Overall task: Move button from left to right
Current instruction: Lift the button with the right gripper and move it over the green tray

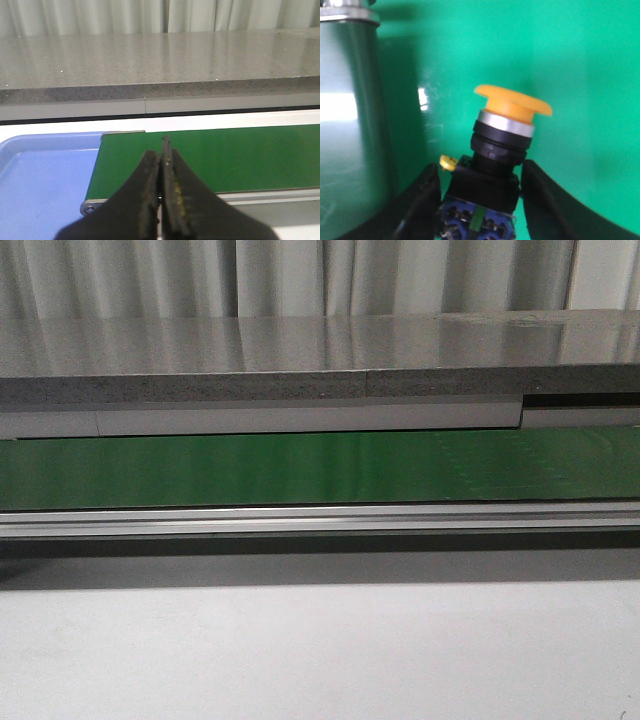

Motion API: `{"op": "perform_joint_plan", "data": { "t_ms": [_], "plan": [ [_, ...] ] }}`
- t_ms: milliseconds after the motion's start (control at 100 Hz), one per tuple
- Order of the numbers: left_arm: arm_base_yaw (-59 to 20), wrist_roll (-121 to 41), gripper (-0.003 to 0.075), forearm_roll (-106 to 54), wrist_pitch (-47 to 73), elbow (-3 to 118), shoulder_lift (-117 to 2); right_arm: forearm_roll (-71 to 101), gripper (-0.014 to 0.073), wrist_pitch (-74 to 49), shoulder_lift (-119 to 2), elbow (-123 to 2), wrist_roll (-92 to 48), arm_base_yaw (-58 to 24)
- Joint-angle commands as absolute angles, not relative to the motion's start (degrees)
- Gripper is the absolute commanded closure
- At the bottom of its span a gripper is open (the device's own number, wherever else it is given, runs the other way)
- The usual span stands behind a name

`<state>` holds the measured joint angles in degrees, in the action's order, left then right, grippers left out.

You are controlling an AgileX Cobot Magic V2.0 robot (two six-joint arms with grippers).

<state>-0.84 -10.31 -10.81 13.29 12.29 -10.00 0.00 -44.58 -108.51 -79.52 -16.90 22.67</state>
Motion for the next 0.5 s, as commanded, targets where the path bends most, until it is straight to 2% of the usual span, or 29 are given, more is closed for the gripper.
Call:
{"op": "perform_joint_plan", "data": {
  "t_ms": [0,240,490],
  "plan": [
    [-1.17,-10.17,0.0741,-11.25,8.84,13.89,-10.52,2.73,0.0419,-43.26,-106.44,-81.49,-20.20,22.82],
    [-1.17,-10.17,0.0741,-11.25,8.84,13.89,-10.52,3.25,0.0361,-44.40,-108.54,-81.49,-20.46,22.82],
    [-1.17,-10.17,0.0741,-11.25,8.84,13.89,-10.52,3.25,0.0134,-44.02,-108.92,-81.49,-20.40,22.82]
  ]
}}
